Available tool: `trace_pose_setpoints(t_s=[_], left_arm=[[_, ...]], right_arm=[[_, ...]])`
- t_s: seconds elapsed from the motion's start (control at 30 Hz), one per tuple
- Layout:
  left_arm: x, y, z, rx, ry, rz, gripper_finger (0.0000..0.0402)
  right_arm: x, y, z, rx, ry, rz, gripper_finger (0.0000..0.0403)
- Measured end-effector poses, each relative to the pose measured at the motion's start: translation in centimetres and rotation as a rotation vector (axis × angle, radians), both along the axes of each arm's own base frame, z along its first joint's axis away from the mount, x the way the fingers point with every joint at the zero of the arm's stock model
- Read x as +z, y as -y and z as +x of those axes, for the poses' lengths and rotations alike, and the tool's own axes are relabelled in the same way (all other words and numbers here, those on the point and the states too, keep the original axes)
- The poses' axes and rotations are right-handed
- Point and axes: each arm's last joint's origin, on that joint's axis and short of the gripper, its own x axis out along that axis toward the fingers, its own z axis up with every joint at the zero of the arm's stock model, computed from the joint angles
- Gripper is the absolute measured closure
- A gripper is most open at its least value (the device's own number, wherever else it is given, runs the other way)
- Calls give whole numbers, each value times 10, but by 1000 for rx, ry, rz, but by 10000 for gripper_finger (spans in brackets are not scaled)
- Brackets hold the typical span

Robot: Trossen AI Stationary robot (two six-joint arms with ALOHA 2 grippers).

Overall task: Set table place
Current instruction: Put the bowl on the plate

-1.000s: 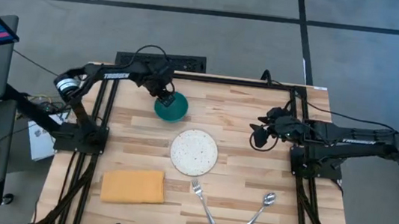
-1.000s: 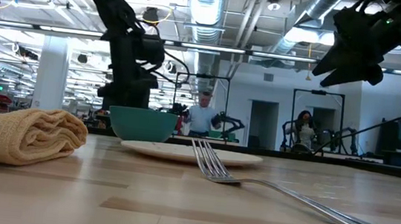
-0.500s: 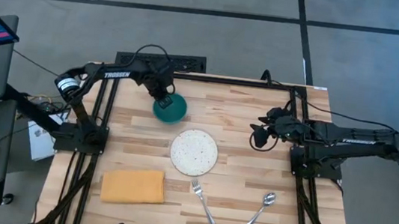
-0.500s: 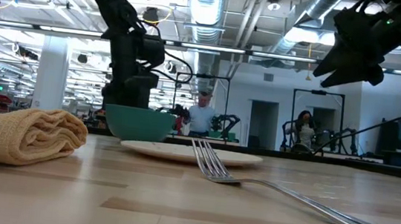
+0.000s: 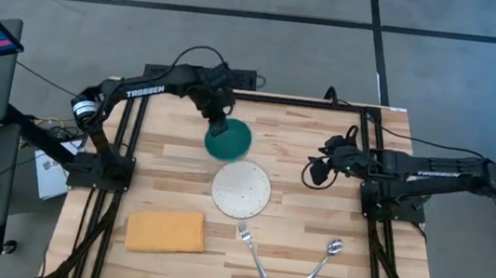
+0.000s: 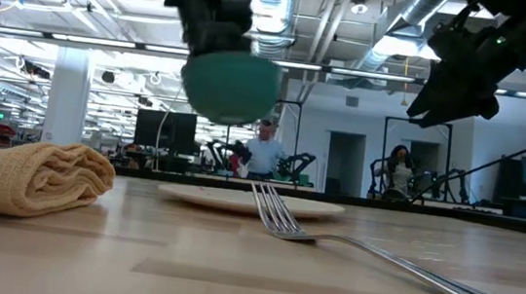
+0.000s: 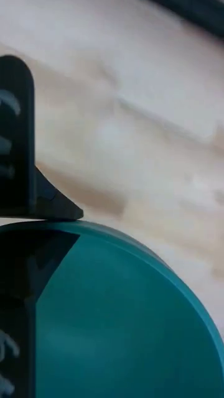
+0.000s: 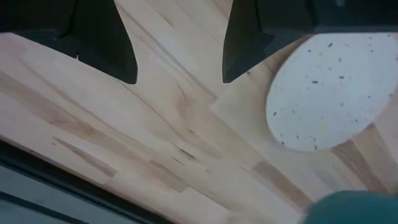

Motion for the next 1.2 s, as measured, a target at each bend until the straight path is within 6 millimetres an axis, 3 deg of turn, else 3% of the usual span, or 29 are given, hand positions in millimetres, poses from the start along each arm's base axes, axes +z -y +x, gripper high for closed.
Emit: trace_pose_setpoints(t_s=[0.23,0.37,0.5,0.8,1.2], left_arm=[[7,59,34,-169,30,28,401],[0,89,51,-212,17,87,401],[-11,106,64,-263,2,123,401],[-55,98,81,-254,-98,70,401],[-68,92,85,-252,-102,29,401]], right_arm=[[-2,0,6,0,5,0,143],[-1,0,6,0,18,0,143],[-1,0,6,1,16,0,143],[-1,0,6,4,17,1,143],[-1,-12,8,71,27,1,143]])
